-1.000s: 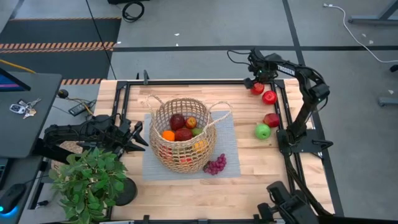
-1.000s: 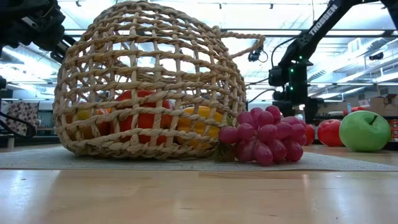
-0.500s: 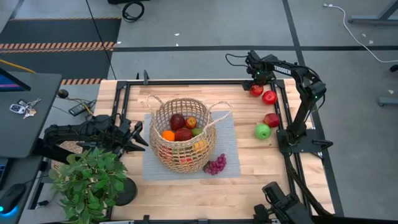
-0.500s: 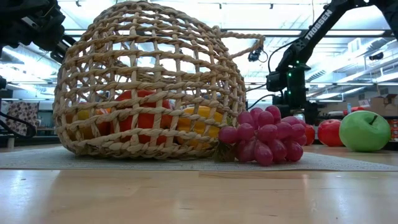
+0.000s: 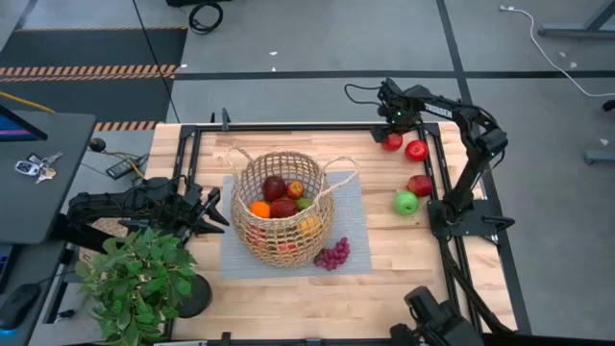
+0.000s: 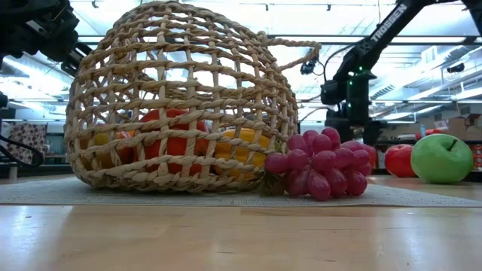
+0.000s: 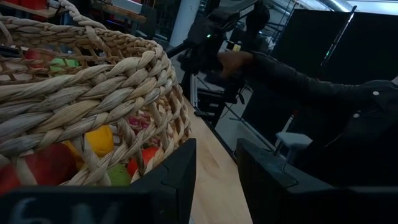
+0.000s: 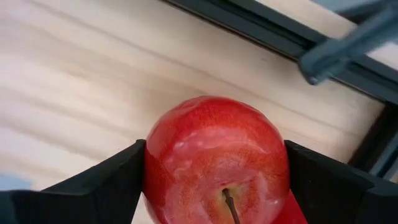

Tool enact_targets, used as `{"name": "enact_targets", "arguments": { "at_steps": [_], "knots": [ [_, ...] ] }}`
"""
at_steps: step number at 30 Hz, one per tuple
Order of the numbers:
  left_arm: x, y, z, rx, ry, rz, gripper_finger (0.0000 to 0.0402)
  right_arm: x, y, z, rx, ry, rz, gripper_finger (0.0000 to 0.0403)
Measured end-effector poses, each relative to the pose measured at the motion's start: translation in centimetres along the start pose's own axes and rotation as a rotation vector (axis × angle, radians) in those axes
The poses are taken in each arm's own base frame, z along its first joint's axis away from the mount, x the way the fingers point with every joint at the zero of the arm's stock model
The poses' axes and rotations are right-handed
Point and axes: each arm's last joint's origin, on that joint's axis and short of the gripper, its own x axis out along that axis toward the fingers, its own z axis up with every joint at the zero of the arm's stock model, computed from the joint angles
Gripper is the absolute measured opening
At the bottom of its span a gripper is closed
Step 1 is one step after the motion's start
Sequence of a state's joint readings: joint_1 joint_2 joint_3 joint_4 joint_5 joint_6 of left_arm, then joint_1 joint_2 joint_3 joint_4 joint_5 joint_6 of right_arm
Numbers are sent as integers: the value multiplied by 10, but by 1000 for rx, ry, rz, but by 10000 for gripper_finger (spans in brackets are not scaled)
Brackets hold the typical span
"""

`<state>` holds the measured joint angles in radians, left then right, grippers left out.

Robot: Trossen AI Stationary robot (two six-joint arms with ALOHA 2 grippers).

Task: Build produce basket
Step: Put the top red apple into the brown basket

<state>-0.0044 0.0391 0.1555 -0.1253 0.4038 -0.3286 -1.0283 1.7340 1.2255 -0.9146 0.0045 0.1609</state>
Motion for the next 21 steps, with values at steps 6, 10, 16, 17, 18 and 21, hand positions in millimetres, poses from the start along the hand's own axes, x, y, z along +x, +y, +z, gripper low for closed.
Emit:
{"name": "enact_targets", "arguments": {
  "at_steps": [6, 10, 16, 17, 18, 21],
  "knots": [
    [0, 0, 0, 0, 0, 0, 121, -40, 22, -11, -98, -139, 119, 353],
    [0, 0, 0, 0, 0, 0, 121, -79, 44, -19, -173, -327, 310, 353],
    [0, 0, 0, 0, 0, 0, 121, -138, 81, -41, -315, -619, 570, 353],
    [0, 0, 0, 0, 0, 0, 121, -147, 87, -47, -346, -668, 596, 353],
    [0, 0, 0, 0, 0, 0, 121, -155, 93, -51, -374, -716, 616, 353],
    [0, 0, 0, 0, 0, 0, 121, -178, 112, -66, -468, -878, 652, 353]
  ]
}}
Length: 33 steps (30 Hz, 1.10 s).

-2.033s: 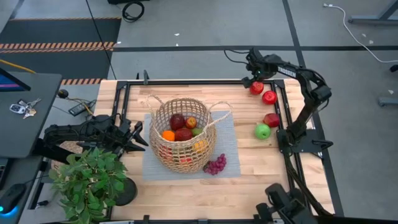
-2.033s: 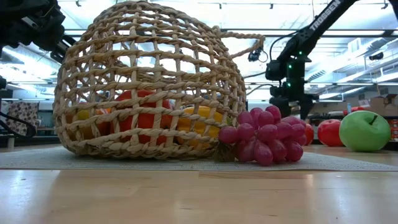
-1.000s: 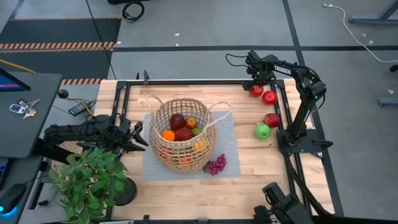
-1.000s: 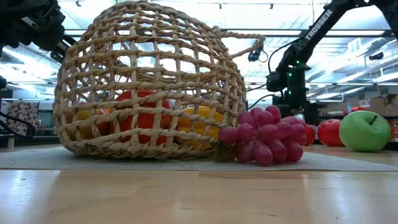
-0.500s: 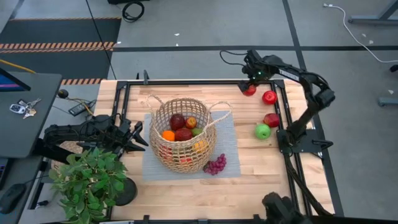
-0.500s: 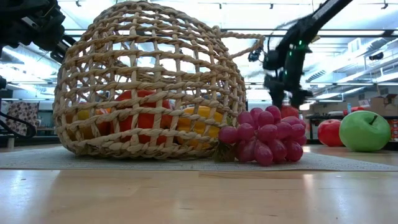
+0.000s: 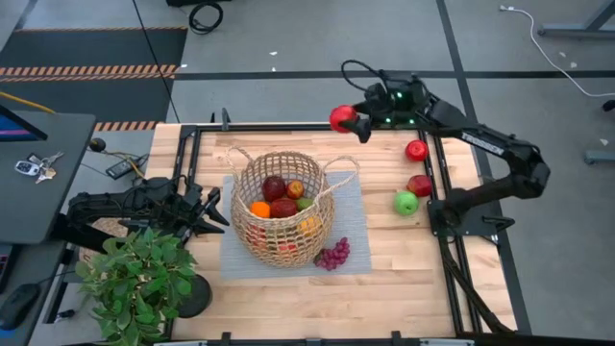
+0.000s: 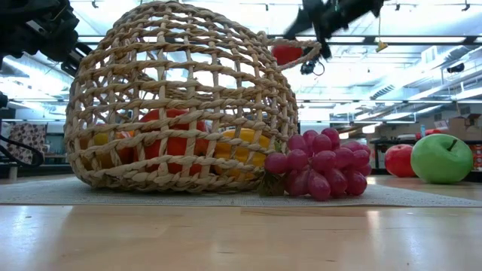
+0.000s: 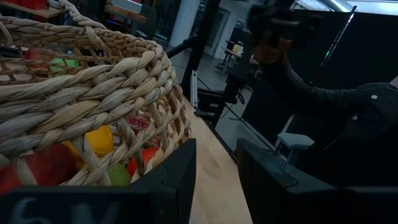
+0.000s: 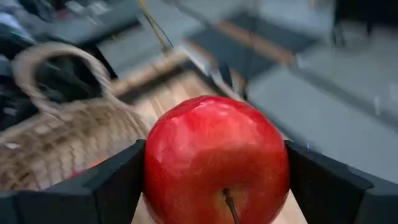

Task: Build produce basket
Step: Put the top red apple into the brown basket

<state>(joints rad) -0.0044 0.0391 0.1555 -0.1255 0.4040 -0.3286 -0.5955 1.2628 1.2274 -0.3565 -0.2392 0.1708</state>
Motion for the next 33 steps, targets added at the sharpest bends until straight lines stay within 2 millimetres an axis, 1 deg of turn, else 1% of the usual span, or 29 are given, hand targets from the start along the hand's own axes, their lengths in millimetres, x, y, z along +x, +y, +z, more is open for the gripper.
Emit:
{"name": "enact_targets", "arguments": {
  "at_steps": [3, 7, 10, 14, 18, 25, 29, 31, 33],
  "knots": [
    [0, 0, 0, 0, 0, 0, 121, -4, 30, 9, -133, -125, 65, 354],
    [0, 0, 0, 1, -1, 0, 121, -6, 65, 15, -293, -267, 131, 354],
    [0, 0, 0, 1, -1, 0, 121, -7, 87, 17, -394, -360, 152, 354],
    [0, 0, 0, 0, 0, 0, 121, -11, 108, 18, -470, -450, 158, 354],
    [0, 0, 0, 0, 0, 0, 121, -15, 122, 17, -526, -489, 184, 354],
    [0, 0, 0, 0, 0, 0, 121, -5, 134, 10, -592, -484, 165, 354],
    [0, 0, 0, 1, -1, 0, 121, 9, 138, 4, -632, -464, 156, 354],
    [0, 0, 0, 0, -1, 0, 121, 18, 141, -1, -710, -446, 149, 354],
    [0, 0, 0, 1, -1, 0, 121, 28, 144, -6, -823, -448, 135, 354]
  ]
}}
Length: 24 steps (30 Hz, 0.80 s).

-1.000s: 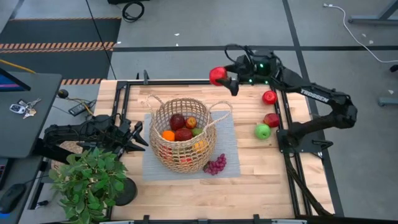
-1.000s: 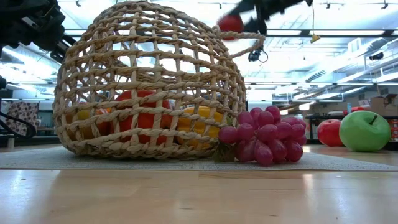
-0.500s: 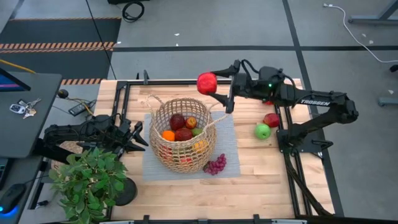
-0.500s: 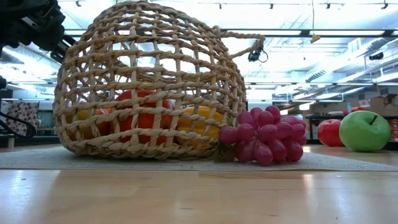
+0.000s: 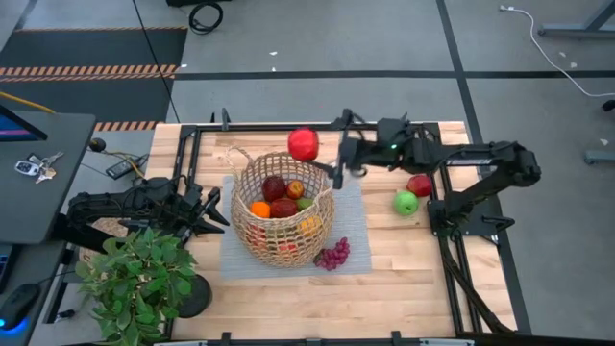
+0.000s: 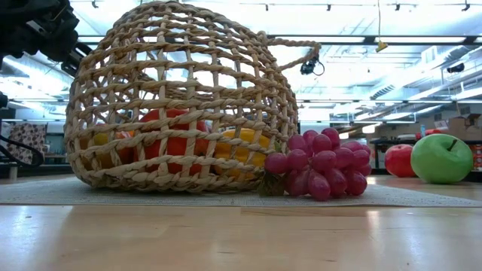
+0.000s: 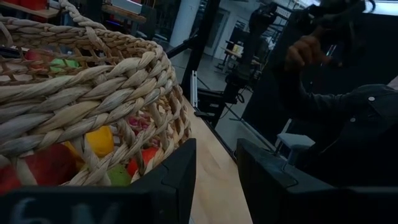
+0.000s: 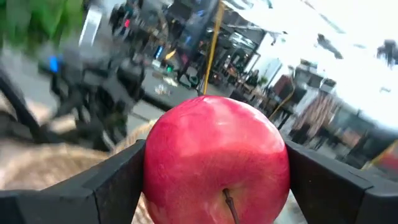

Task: Build produce basket
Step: Put the top red apple into the brown basket

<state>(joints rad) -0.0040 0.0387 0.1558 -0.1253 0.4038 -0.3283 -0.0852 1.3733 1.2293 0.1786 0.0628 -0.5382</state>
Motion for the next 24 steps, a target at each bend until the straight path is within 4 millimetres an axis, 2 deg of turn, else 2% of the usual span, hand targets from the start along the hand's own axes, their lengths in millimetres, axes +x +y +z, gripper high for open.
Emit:
{"name": "enact_targets", "arguments": {
  "at_steps": [7, 13, 18, 24],
  "knots": [
    [0, 0, 0, 0, 0, 0, 121, 21, 19, -14, -515, 60, -9, 355],
    [0, 0, 0, -1, 0, -1, 121, 36, 29, -24, -814, 164, -99, 355],
    [0, 0, 0, -1, 0, 0, 121, 48, 36, -33, -939, 210, -133, 355],
    [0, 0, 0, -1, 0, 0, 121, 53, 39, -38, -956, 227, -144, 355]
  ]
}}
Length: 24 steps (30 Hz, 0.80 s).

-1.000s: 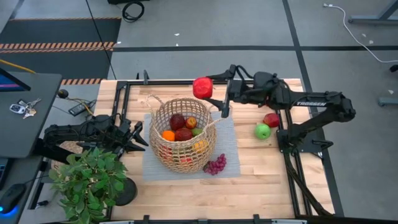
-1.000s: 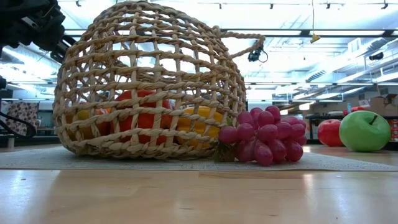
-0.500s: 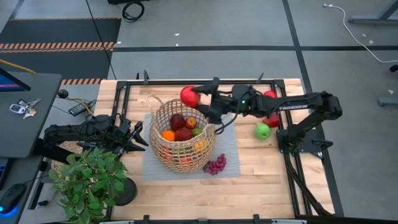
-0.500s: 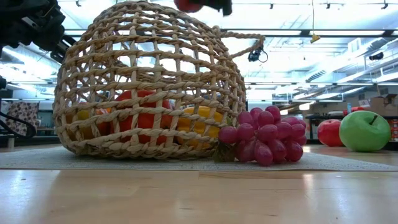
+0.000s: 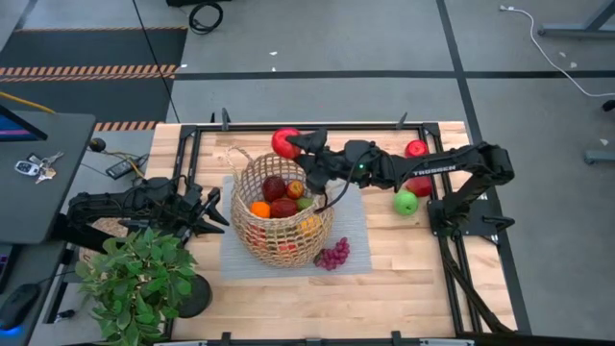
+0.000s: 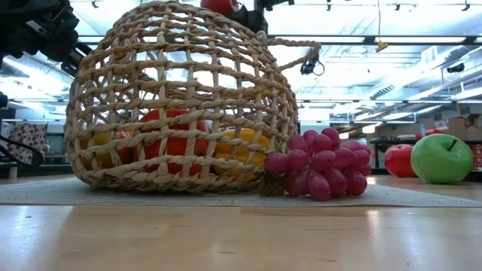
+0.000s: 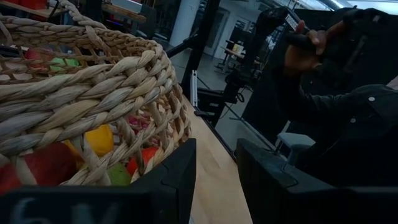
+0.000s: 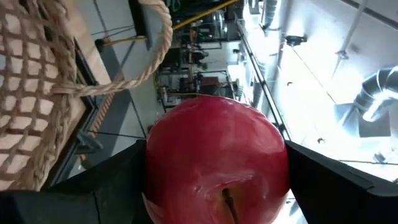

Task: Build produce basket
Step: Put the top red apple into the brown basket

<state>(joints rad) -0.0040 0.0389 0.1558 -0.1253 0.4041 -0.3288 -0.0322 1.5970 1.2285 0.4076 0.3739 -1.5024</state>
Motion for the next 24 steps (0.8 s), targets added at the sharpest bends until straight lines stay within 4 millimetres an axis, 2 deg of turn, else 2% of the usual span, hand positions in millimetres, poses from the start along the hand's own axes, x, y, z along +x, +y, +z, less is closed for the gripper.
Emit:
{"name": "enact_targets", "arguments": {
  "at_steps": [5, 8, 14, 19, 24],
  "knots": [
    [0, 0, 0, 0, 0, 0, 121, 0, -2, 0, 34, 0, -30, 355],
    [0, 0, 0, 0, 1, 0, 121, 0, -3, 0, 138, -3, -37, 358],
    [0, 0, 0, 0, 0, 0, 121, 2, -10, -5, 631, -22, -99, 361],
    [0, 0, 0, 0, 0, 0, 121, 6, -10, -17, 1150, -17, -112, 362],
    [0, 0, 0, 0, 0, 0, 121, 8, -5, -21, 1471, -10, -54, 362]
  ]
}}
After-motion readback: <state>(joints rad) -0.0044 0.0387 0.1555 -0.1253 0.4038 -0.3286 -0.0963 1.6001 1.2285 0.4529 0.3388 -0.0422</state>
